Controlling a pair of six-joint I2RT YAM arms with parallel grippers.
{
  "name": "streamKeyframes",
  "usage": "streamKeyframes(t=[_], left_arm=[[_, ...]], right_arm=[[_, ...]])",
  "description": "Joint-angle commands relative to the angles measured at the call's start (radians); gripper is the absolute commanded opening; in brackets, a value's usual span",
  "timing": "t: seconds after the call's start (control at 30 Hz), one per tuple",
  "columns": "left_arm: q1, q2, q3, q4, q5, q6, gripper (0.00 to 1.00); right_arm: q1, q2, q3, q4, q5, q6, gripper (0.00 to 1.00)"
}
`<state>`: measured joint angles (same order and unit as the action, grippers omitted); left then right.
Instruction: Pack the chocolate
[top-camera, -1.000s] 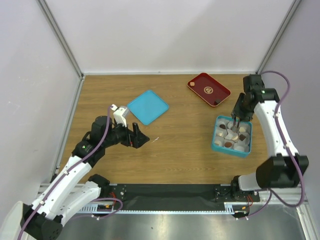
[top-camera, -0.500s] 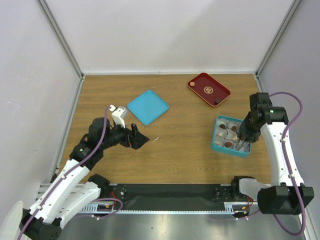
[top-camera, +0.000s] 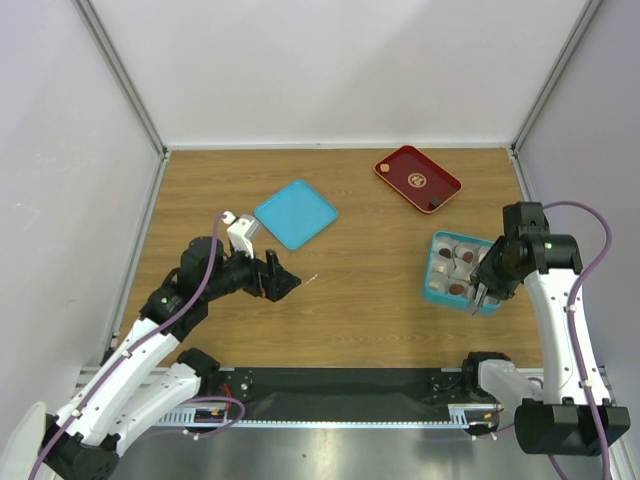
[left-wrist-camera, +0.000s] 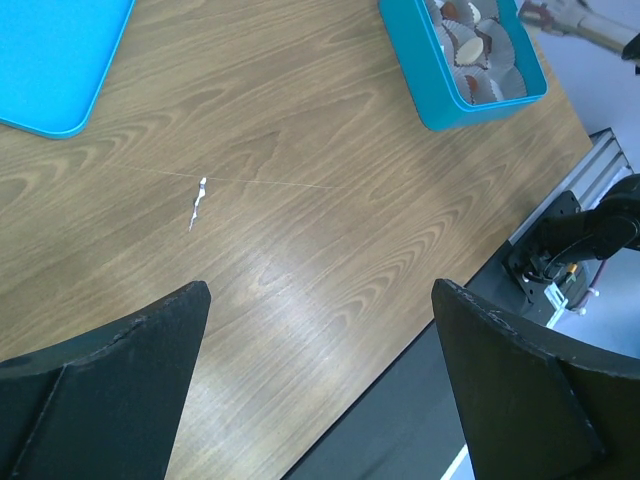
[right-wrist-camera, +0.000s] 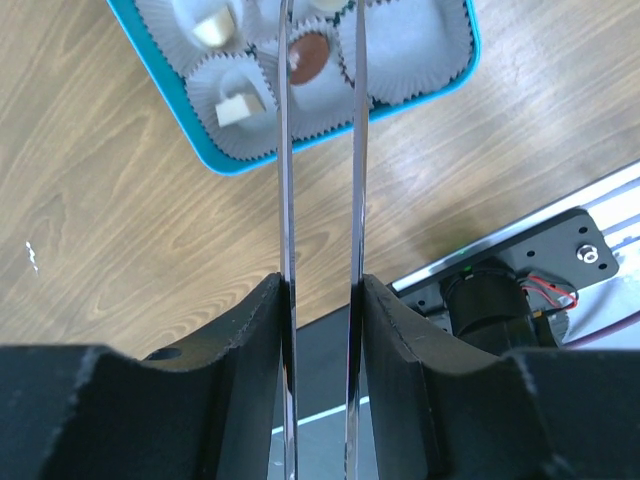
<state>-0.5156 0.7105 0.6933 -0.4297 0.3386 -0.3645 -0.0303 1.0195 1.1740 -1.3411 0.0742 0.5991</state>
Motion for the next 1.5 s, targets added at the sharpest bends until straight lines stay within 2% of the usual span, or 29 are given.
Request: streamKeyframes(t=[0.0,0.87,0.97,1.1,1.47], left_arm=[[-0.012,-0.008,0.041,0.006,-0.021,0.018,1.0],[-0.015,0.007,0.04,0.005,-0.02,0.019,1.0],[-0.015,0.01,0.038,0.003,-0.02,0.019,1.0],[-0.017,0.012,0.038,0.003,-0.016,0.018,1.0],[-0.024,0.001,0.041,0.002,-0.024,0.019,1.0]], right_arm=[[-0.002,-0.047,-0.037,-0.135,-0.014,0.025,0.4],[-0.005,-0.242,-0.188,-0.181,-0.054,0.016,0.39],[-0.005,-0.242,-0.186,-0.181,-0.031,0.019,0.39],[-0.008,-0.257,-0.172,-0.178,-0.018,0.109,0.41],[-0.017,-0.275,-0.194,-0.181,0.048,0.133,0.4]])
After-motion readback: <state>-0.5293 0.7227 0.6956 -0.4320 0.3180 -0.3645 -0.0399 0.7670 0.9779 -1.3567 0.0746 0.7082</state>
